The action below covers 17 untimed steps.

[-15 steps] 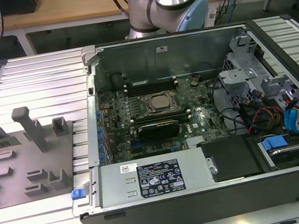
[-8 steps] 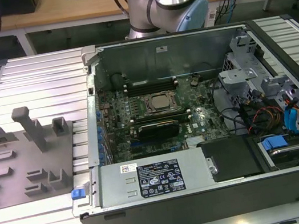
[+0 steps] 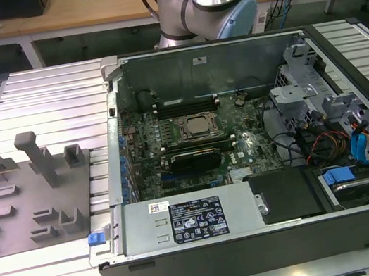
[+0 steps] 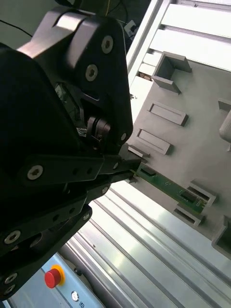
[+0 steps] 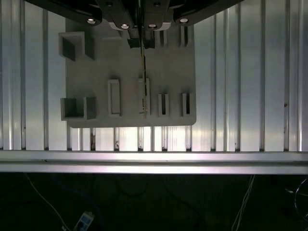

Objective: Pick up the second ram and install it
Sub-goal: 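Pick up the second ram and move it above second insertion slot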

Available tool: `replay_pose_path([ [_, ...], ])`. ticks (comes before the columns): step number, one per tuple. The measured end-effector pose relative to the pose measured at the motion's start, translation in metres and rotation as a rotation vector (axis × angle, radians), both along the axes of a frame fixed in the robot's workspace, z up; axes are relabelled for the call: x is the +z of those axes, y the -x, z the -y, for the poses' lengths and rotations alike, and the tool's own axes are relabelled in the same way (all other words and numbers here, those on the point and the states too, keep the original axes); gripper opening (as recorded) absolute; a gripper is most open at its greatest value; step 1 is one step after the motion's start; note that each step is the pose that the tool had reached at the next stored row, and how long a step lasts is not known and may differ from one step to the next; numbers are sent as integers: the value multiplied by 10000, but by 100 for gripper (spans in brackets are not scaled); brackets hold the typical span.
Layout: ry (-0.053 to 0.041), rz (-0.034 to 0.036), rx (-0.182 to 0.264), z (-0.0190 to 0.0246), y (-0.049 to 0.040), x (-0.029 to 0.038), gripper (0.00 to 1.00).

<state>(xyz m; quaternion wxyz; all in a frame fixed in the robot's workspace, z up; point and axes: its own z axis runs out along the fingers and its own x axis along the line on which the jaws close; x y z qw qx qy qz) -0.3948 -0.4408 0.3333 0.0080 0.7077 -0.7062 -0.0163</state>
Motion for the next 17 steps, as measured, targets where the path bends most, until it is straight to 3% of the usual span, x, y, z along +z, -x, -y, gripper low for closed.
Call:
replay_pose_path([
  [9, 0, 0, 0, -51, 0, 113, 13],
  [14, 0, 0, -1, -98, -1, 245, 13],
  [17, 0, -1, 1, -108, -2, 281, 13],
])
